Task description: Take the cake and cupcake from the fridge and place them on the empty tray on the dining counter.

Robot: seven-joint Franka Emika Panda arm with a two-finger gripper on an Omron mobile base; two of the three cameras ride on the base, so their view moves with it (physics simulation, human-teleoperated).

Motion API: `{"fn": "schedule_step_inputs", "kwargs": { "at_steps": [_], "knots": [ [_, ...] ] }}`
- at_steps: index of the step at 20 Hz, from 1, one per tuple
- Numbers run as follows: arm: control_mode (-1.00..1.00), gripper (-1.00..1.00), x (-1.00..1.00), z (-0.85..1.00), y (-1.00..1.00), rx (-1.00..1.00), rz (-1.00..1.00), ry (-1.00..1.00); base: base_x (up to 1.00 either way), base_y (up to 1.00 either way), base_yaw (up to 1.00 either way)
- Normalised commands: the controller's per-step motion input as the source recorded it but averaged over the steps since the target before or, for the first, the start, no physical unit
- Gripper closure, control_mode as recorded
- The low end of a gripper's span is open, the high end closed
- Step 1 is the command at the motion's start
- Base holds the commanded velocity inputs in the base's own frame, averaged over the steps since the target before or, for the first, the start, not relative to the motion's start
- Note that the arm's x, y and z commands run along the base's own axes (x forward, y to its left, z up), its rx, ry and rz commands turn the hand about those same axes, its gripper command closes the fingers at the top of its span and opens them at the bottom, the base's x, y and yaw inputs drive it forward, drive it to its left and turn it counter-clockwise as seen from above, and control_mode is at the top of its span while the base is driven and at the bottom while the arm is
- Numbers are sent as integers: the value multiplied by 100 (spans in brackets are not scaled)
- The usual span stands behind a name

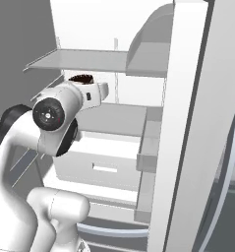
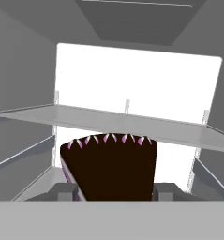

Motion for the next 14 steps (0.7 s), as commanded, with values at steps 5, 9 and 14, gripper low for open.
{"fn": "schedule_step_inputs", "kwargs": {
  "at_steps": [5, 9, 14],
  "knots": [
    [-100, 100, -28, -44, 3, 0, 1, 0, 0, 0, 0],
    [-100, 100, -8, -22, 9, 0, 0, -3, 0, 0, 0],
    [100, 100, 0, 0, 0, 0, 0, 0, -25, 0, 0]
  ]
}}
